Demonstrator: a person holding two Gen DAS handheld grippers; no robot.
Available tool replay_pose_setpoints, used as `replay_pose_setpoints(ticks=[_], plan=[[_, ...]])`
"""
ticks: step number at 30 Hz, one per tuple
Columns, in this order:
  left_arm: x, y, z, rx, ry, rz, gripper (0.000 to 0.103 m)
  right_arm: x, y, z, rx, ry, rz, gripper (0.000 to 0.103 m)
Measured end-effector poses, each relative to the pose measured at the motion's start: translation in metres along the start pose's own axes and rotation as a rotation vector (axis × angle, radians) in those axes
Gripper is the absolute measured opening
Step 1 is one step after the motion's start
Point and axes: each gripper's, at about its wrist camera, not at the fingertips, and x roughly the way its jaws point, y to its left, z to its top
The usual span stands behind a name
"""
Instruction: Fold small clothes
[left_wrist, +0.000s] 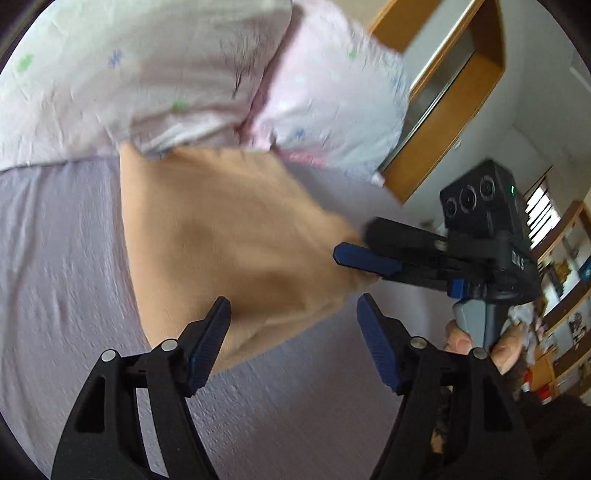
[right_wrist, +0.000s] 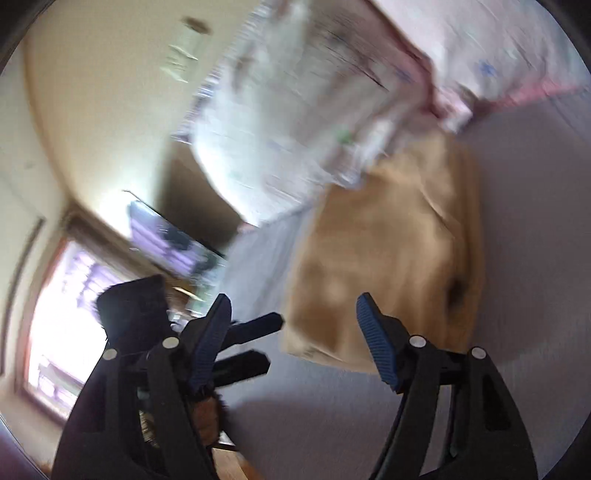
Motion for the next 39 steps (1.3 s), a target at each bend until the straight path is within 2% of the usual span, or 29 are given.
replay_pose_setpoints(ticks=[2, 3, 5, 7, 8, 9, 10, 12, 13, 15, 16, 19, 23, 27, 29, 39], plan=[[0.015, 0.003, -0.010, -0.003, 0.053, 0.059, 0.072, 0.009, -0.029, -0.008, 0.099, 0.029, -0.038, 0.059], [0.019, 0.004, -0.014, 0.002, 0.057, 0.072, 0.071, 0.005, -0.041, -0.015, 0.132, 0.006, 0.010, 0.055], [0.012, 0.000, -0.018, 0.021, 0.028, 0.075, 0.072, -0.008, -0.036, -0.020, 0.128, -0.006, 0.017, 0.056], [-0.003, -0.004, -0.023, 0.025, -0.006, 0.080, 0.076, -0.026, -0.021, -0.026, 0.057, -0.069, -0.010, 0.075], [-0.010, -0.006, -0.028, 0.028, -0.031, 0.101, 0.087, -0.036, -0.012, -0.029, 0.003, -0.105, -0.027, 0.079], [-0.020, -0.007, -0.034, 0.029, -0.064, 0.152, 0.099, -0.048, 0.001, -0.038, -0.070, -0.141, -0.071, 0.090], [-0.027, -0.006, -0.040, 0.024, -0.089, 0.209, 0.102, -0.058, 0.009, -0.047, -0.115, -0.169, -0.137, 0.101], [-0.035, -0.004, -0.053, 0.007, -0.110, 0.341, 0.102, -0.070, 0.021, -0.067, -0.192, -0.209, -0.315, 0.101], [-0.035, -0.003, -0.055, -0.004, -0.102, 0.378, 0.102, -0.070, 0.023, -0.076, -0.224, -0.196, -0.386, 0.101], [-0.031, 0.002, -0.060, -0.032, -0.077, 0.425, 0.102, -0.053, 0.024, -0.088, -0.278, -0.157, -0.481, 0.101], [-0.027, 0.006, -0.061, -0.048, -0.059, 0.442, 0.102, -0.047, 0.025, -0.092, -0.294, -0.142, -0.500, 0.101], [-0.013, 0.016, -0.063, -0.074, -0.002, 0.480, 0.102, -0.016, 0.023, -0.095, -0.316, -0.085, -0.546, 0.101], [-0.013, 0.015, -0.070, -0.035, 0.017, 0.508, 0.102, 0.008, 0.014, -0.101, -0.305, -0.037, -0.595, 0.101], [-0.004, 0.008, -0.075, 0.031, 0.055, 0.583, 0.102, 0.024, 0.017, -0.102, -0.345, -0.012, -0.671, 0.101], [-0.004, 0.009, -0.074, 0.025, 0.054, 0.580, 0.102, 0.026, 0.019, -0.106, -0.363, -0.009, -0.712, 0.101], [-0.004, 0.008, -0.073, 0.031, 0.052, 0.583, 0.102, 0.025, 0.018, -0.106, -0.345, -0.011, -0.722, 0.101]])
